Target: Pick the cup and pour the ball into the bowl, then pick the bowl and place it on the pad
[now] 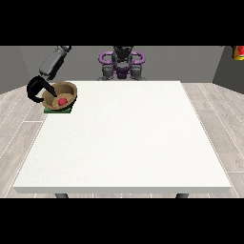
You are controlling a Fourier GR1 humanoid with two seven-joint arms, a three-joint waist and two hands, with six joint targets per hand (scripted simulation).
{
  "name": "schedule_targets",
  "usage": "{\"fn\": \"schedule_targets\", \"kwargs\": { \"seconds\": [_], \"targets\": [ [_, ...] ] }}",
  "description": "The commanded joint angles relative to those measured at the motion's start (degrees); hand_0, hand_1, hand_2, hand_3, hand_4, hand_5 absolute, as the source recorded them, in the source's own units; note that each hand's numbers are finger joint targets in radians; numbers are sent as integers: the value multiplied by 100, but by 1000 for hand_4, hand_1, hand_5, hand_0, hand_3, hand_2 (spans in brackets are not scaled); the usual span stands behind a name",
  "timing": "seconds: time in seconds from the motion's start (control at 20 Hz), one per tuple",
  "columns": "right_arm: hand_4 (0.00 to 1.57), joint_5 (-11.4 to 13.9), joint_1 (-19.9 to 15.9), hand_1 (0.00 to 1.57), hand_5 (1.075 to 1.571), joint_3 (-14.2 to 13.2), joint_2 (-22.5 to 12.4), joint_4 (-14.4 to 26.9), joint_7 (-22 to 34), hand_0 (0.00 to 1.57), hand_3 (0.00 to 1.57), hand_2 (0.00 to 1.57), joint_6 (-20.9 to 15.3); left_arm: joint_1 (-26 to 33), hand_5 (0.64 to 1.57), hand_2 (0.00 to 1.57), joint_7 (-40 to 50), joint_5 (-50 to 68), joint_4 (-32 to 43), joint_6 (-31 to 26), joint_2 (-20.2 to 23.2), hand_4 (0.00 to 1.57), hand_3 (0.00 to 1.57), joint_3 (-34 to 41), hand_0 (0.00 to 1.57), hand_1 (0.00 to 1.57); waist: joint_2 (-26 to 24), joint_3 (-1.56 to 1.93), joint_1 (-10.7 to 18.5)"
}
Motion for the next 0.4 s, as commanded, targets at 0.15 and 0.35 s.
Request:
{"fn": "schedule_targets", "kwargs": {
  "seconds": [0.15,0.35],
  "targets": [
    [0,258,-264,0,1407,304,-340,265,565,0,0,0,391,17,1569,0,299,47,-430,208,-411,1190,0,-356,0,0,-425,11,1],
    [200,281,-327,0,1375,472,-417,-134,931,0,0,0,667,468,1569,0,-84,-313,-71,369,-650,1190,0,-427,0,0,-956,1,-246]
  ]
}}
